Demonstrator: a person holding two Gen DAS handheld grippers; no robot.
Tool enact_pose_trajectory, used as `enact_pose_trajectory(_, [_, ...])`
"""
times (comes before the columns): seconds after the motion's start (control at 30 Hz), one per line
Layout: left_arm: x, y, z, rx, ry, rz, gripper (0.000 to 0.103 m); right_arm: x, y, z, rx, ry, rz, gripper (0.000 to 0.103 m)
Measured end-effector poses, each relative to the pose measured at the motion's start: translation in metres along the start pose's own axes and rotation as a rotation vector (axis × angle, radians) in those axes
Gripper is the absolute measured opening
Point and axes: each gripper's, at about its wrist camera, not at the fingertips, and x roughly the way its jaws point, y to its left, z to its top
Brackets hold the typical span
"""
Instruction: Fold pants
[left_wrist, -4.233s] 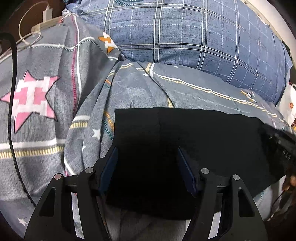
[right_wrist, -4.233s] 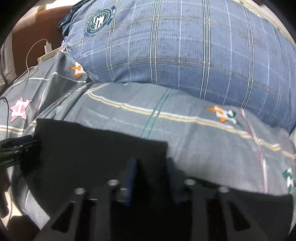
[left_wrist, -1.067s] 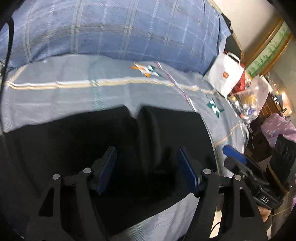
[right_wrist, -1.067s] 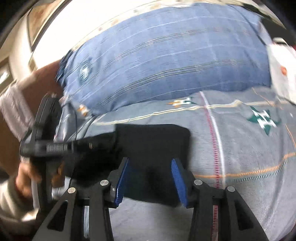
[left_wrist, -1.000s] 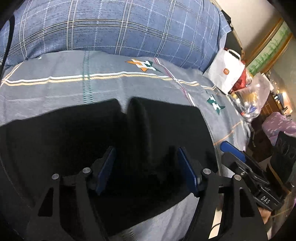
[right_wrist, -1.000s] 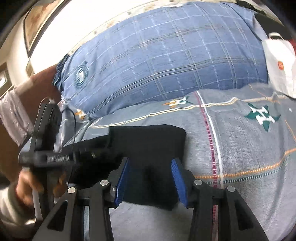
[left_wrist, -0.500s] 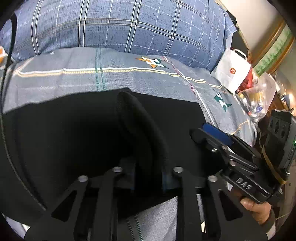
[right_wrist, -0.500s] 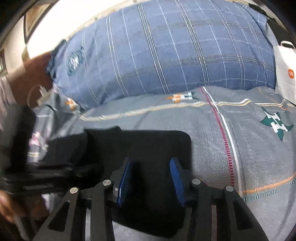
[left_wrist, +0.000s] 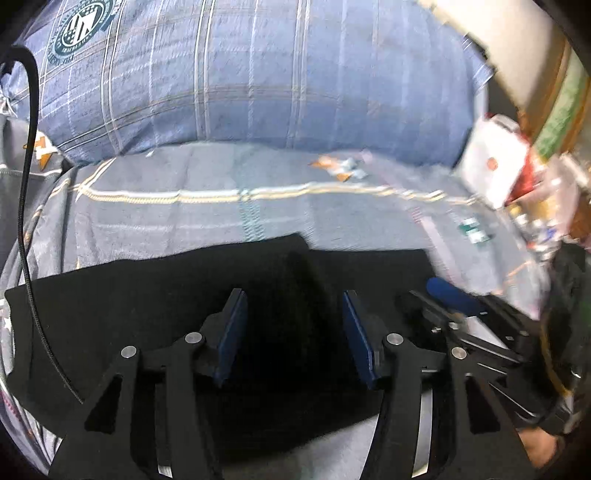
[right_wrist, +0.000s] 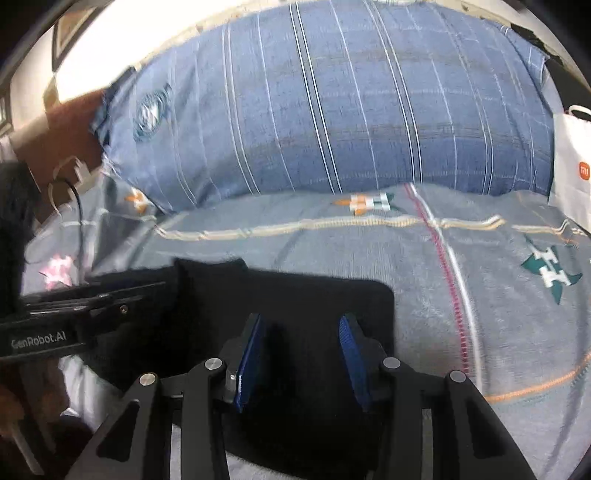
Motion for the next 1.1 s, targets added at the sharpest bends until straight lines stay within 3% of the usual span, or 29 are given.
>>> enact_pose_trajectory(0.07, [0.012,0.005,-0.003,-0.003,0.030,0.025,0.053,0.008,0.002,-0.002,-0.014,0.002,-0.008,0.042])
enact_pose_trajectory(0.23, [0.003,0.016,-0.008,-0.025,0.023,-0.007,0.054,-0.009,0.009,0.004,-0.058,0.010,-0.014,0.042])
enact_pose_trajectory(0.37, [-0.007,0.017,-0.013,-0.024,0.006,-0.003,0.055,-0.030,0.019,-0.002,-0.061,-0.021,0.024,0.042])
enact_pose_trajectory(0.43, [-0.006,0.018,-0.016,-0.037,0.017,-0.008,0.055,-0.026,0.026,-0.012,-0.065,0.011,0.056,0.042])
enact_pose_trajectory(0.5, [-0.010,0.019,-0.019,-0.041,0.015,-0.005,0.055,-0.009,0.032,-0.024,-0.080,0.078,0.018,0.042])
enact_pose_trajectory(0.57, [-0.018,0.019,-0.021,-0.035,0.006,0.004,0.055,-0.009,0.038,-0.027,-0.099,0.059,-0.007,0.042])
enact_pose_trajectory(0.83, [-0.074,0.046,-0.035,-0.013,-0.075,0.104,0.055,-0.027,0.063,0.000,-0.133,0.029,0.035,0.042])
enact_pose_trajectory(1.0, [-0.110,0.073,-0.043,-0.026,-0.118,0.164,0.055,-0.012,0.088,0.007,-0.186,0.046,0.066,0.042])
enact_pose_trajectory(1.1, [-0.127,0.090,-0.048,-0.045,-0.130,0.202,0.055,0.010,0.103,0.005,-0.224,0.102,0.089,0.042])
